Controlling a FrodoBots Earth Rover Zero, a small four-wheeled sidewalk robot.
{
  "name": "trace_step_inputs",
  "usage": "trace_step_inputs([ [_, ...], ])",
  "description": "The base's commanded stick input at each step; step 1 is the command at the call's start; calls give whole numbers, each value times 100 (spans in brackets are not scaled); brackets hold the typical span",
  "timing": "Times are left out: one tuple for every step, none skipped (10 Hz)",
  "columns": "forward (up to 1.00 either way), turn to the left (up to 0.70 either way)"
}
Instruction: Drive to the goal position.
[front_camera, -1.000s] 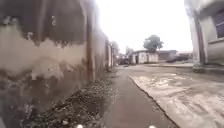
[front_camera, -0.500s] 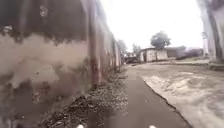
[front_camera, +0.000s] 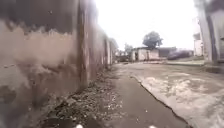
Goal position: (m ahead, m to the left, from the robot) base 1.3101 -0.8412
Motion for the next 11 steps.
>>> trace_step_inputs([
  [70, 0],
  [70, 0],
  [70, 0],
  [70, 0],
  [70, 0],
  [70, 0],
  [70, 0],
  [70, 0],
  [70, 0],
  [70, 0],
  [70, 0],
])
